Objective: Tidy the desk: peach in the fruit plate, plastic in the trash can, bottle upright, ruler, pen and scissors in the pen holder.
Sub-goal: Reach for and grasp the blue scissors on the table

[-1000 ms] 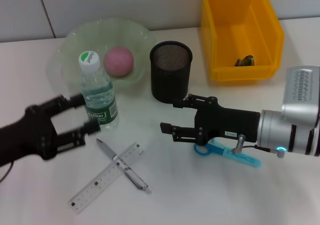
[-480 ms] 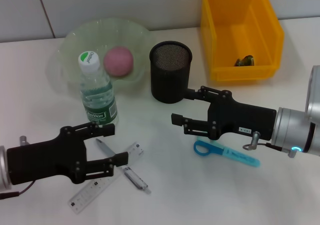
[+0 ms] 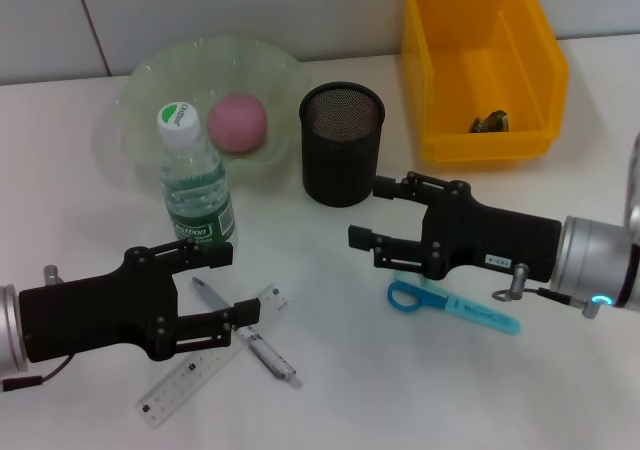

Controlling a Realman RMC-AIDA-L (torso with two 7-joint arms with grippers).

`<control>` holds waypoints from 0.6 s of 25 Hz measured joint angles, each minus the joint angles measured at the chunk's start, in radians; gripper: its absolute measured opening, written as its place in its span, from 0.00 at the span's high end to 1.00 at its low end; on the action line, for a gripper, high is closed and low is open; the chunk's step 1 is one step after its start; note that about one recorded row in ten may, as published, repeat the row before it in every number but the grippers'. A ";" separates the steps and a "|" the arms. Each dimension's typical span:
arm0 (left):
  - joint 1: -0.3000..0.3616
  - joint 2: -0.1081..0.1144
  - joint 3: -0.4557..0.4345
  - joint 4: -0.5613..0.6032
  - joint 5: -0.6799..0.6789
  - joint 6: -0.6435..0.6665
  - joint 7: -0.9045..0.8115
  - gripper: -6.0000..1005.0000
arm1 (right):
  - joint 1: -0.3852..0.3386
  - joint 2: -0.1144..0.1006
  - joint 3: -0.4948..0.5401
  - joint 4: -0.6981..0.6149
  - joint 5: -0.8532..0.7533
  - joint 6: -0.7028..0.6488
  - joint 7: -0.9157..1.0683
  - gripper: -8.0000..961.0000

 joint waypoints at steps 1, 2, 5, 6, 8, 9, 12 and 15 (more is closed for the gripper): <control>0.000 0.000 0.000 0.000 0.000 0.000 0.000 0.21 | -0.006 -0.001 0.001 -0.021 0.000 -0.004 0.024 0.21; -0.001 0.000 0.000 0.000 0.000 -0.003 0.000 0.21 | -0.023 0.000 -0.001 -0.083 -0.005 -0.005 0.093 0.21; -0.005 0.000 0.004 0.000 0.000 -0.015 0.002 0.21 | -0.044 0.000 -0.010 -0.183 -0.030 -0.006 0.213 0.21; -0.007 0.000 0.005 0.000 0.000 -0.016 0.002 0.21 | -0.051 -0.001 -0.013 -0.223 -0.047 -0.007 0.264 0.21; -0.011 0.000 0.006 0.000 0.000 -0.018 0.004 0.21 | -0.063 -0.001 -0.017 -0.348 -0.125 -0.011 0.411 0.21; -0.013 0.000 0.006 -0.001 0.000 -0.020 0.005 0.21 | -0.064 -0.001 -0.019 -0.399 -0.169 -0.016 0.478 0.21; -0.018 0.000 0.007 -0.003 0.000 -0.022 0.007 0.21 | -0.047 -0.001 -0.026 -0.577 -0.333 -0.049 0.732 0.21; -0.018 0.000 0.007 -0.003 0.000 -0.023 0.008 0.21 | -0.006 -0.002 -0.026 -0.716 -0.482 -0.105 0.972 0.21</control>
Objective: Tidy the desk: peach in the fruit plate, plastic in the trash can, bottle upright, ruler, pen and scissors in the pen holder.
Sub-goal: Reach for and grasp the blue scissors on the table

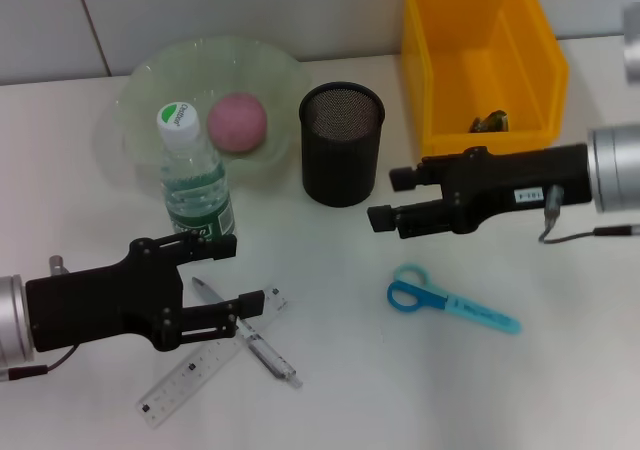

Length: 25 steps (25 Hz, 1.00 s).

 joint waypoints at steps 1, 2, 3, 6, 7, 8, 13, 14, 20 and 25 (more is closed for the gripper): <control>0.000 0.000 0.000 0.000 0.000 -0.001 0.000 0.21 | 0.016 -0.002 0.000 -0.042 -0.053 -0.026 0.083 0.21; 0.000 0.000 0.000 0.001 0.000 -0.004 0.001 0.21 | 0.034 -0.004 0.000 -0.077 -0.096 -0.047 0.140 0.21; 0.000 0.000 0.000 0.001 0.000 -0.004 0.001 0.21 | 0.055 -0.005 0.000 -0.113 -0.147 -0.078 0.202 0.21; 0.000 0.000 0.001 0.001 0.000 -0.007 0.001 0.21 | 0.129 -0.006 0.000 -0.179 -0.308 -0.171 0.340 0.21; 0.000 0.000 0.001 0.002 0.000 -0.008 0.002 0.21 | 0.157 -0.005 0.000 -0.189 -0.370 -0.203 0.373 0.21; 0.000 0.000 0.002 0.002 0.000 -0.008 0.002 0.21 | 0.189 -0.004 -0.003 -0.193 -0.435 -0.233 0.403 0.21; 0.000 0.000 0.002 0.003 0.001 -0.012 0.003 0.21 | 0.267 0.000 -0.088 -0.172 -0.617 -0.292 0.471 0.21; 0.000 0.000 0.002 0.003 0.001 -0.013 0.003 0.21 | 0.274 0.000 -0.107 -0.169 -0.637 -0.293 0.474 0.21; -0.003 0.000 0.002 0.005 0.002 -0.017 0.003 0.21 | 0.296 -0.001 -0.211 -0.158 -0.698 -0.293 0.467 0.21; -0.009 0.000 0.002 0.002 0.002 -0.017 -0.004 0.21 | 0.305 0.001 -0.313 -0.124 -0.766 -0.250 0.449 0.21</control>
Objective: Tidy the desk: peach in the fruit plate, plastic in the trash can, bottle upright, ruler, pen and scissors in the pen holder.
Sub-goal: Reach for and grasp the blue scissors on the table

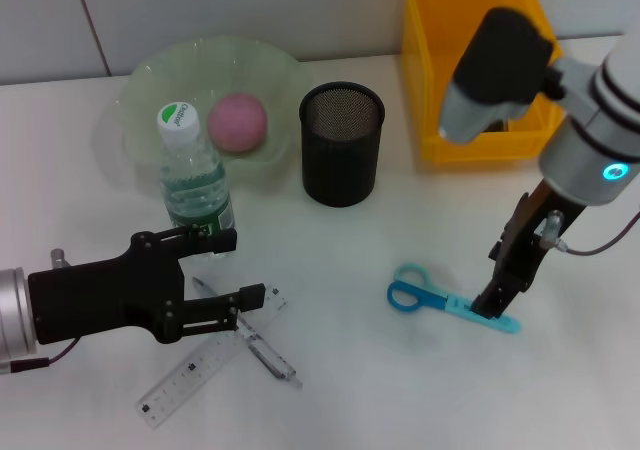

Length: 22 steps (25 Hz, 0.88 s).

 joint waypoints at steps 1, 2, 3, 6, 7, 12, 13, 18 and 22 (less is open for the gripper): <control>0.000 0.000 0.000 -0.001 0.000 0.000 -0.001 0.21 | 0.001 0.001 -0.025 0.005 -0.001 0.012 -0.002 0.21; 0.000 0.000 0.000 -0.001 0.000 0.000 -0.001 0.21 | 0.001 0.001 -0.045 0.007 -0.002 0.021 -0.002 0.21; -0.001 0.000 0.000 -0.001 0.000 0.000 -0.001 0.21 | 0.002 0.001 -0.064 0.009 -0.002 0.031 -0.002 0.21; -0.002 0.000 -0.001 -0.002 0.000 -0.004 -0.002 0.21 | 0.005 0.002 -0.098 0.014 -0.003 0.049 -0.002 0.21; -0.002 0.000 -0.001 -0.002 0.000 -0.005 -0.002 0.21 | 0.007 0.002 -0.104 0.017 -0.004 0.054 -0.002 0.21; -0.003 -0.001 0.000 -0.003 0.000 -0.009 -0.003 0.21 | 0.014 0.004 -0.161 0.056 -0.005 0.097 0.001 0.21; -0.003 -0.001 0.000 -0.003 0.000 -0.010 -0.003 0.21 | 0.014 0.004 -0.161 0.056 -0.005 0.097 0.001 0.21; -0.004 -0.002 0.000 -0.003 0.000 -0.011 -0.004 0.21 | 0.022 0.006 -0.173 0.099 -0.001 0.142 0.006 0.21; -0.007 -0.002 0.000 -0.003 0.000 -0.011 -0.004 0.21 | 0.030 0.009 -0.174 0.121 0.005 0.153 0.025 0.21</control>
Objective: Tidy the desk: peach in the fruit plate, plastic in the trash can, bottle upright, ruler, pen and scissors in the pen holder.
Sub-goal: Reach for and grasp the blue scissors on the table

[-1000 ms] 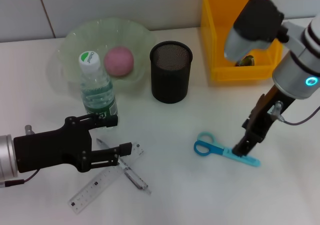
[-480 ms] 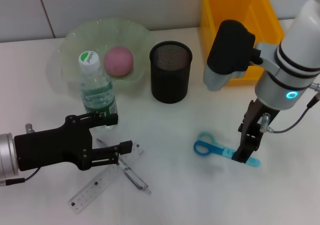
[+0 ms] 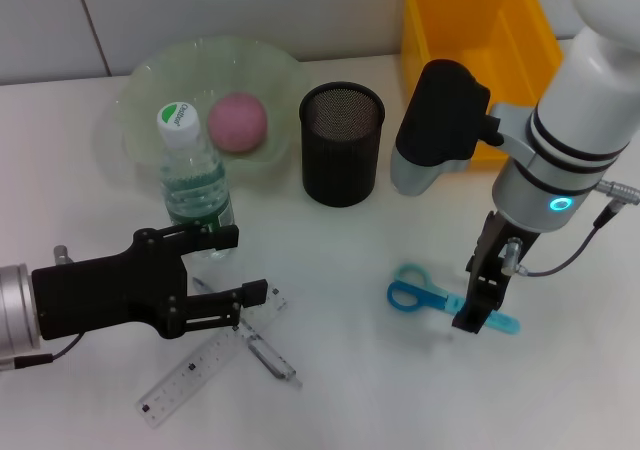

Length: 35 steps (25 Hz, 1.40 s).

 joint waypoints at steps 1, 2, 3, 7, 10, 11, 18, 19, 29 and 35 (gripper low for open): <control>-0.002 0.000 0.000 -0.001 0.000 0.000 0.000 0.21 | 0.005 0.000 -0.001 0.012 0.007 0.001 0.003 0.21; -0.003 -0.001 0.000 -0.002 0.000 0.000 0.000 0.21 | 0.008 0.000 -0.001 0.021 0.014 0.002 0.005 0.21; -0.004 -0.001 0.000 -0.003 0.000 0.000 0.000 0.21 | 0.011 0.000 -0.001 0.030 0.023 0.002 0.006 0.21; -0.005 -0.001 0.000 -0.004 0.000 0.000 0.000 0.21 | 0.015 0.000 -0.002 0.041 0.035 0.002 0.007 0.21; -0.005 -0.001 0.000 -0.004 0.000 0.000 0.000 0.21 | 0.015 0.000 -0.004 0.040 0.036 0.003 0.015 0.21; -0.005 -0.001 0.000 -0.004 0.000 -0.001 0.000 0.21 | 0.015 0.000 -0.004 0.040 0.036 0.003 0.018 0.22; -0.005 -0.001 0.000 -0.004 0.000 -0.001 0.001 0.21 | 0.017 0.001 -0.029 0.042 0.034 0.008 0.027 0.22; -0.004 -0.001 0.000 -0.004 0.000 -0.001 0.003 0.21 | 0.017 0.001 -0.035 0.042 0.033 0.009 0.029 0.22; -0.002 -0.001 0.000 -0.004 0.000 -0.001 0.004 0.21 | 0.015 0.001 -0.043 0.043 0.027 0.027 0.035 0.22; -0.002 -0.001 0.000 -0.004 0.000 -0.001 0.005 0.21 | 0.012 0.001 -0.066 0.041 0.008 0.037 0.055 0.22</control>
